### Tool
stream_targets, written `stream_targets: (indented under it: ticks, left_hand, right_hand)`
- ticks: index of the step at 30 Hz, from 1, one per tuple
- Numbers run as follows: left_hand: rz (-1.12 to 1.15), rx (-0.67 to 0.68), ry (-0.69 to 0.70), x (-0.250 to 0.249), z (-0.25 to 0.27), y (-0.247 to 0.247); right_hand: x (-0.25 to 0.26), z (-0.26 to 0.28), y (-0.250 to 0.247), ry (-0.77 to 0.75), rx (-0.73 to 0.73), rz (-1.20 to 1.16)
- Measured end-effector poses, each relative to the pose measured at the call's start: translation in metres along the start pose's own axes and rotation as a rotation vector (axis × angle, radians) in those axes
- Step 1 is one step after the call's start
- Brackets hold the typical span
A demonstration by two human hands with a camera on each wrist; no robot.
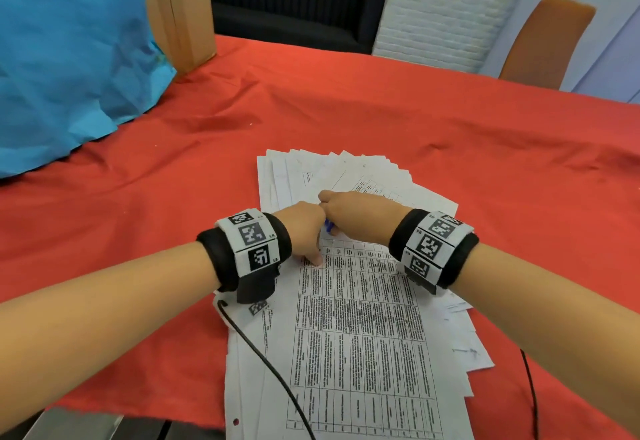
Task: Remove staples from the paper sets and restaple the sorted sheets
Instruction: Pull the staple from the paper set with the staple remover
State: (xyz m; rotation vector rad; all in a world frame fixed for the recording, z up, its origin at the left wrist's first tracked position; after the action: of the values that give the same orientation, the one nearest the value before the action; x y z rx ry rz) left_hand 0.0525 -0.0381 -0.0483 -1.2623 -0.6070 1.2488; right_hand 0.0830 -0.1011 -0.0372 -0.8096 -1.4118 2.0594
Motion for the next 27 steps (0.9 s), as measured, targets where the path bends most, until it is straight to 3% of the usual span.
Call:
stream_targets:
  ticks: [9,16,20,27]
  left_hand:
    - [0.098,0.010,-0.048,0.012,-0.001,0.000]
    - [0.009,-0.076,0.061,-0.003,0.004,-0.003]
    - [-0.039,-0.040,0.089,-0.008,0.001,-0.005]
    - [-0.002,0.048,0.102,-0.005,-0.002,0.004]
  right_hand:
    - [-0.017,0.003,0.009,0.059,-0.041,-0.094]
    - [-0.019,0.003,0.012,0.050,-0.063,-0.133]
    - [-0.022,0.002,0.010,0.054,-0.051,-0.187]
    - [-0.009,0.000,0.003,0.017,0.008,-0.026]
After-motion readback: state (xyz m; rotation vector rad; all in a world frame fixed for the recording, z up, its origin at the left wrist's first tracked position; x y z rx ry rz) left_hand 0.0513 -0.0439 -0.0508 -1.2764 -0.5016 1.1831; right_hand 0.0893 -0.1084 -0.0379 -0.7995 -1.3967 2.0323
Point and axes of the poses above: each hand's wrist, its own z-axis away from the middle knuckle, its own y-axis out of the palm, x = y × z, the point moved 6 cm from there along -z, towards the middle knuckle, and after that the axes turned 6 degrees about y, right-handed, at the moved point
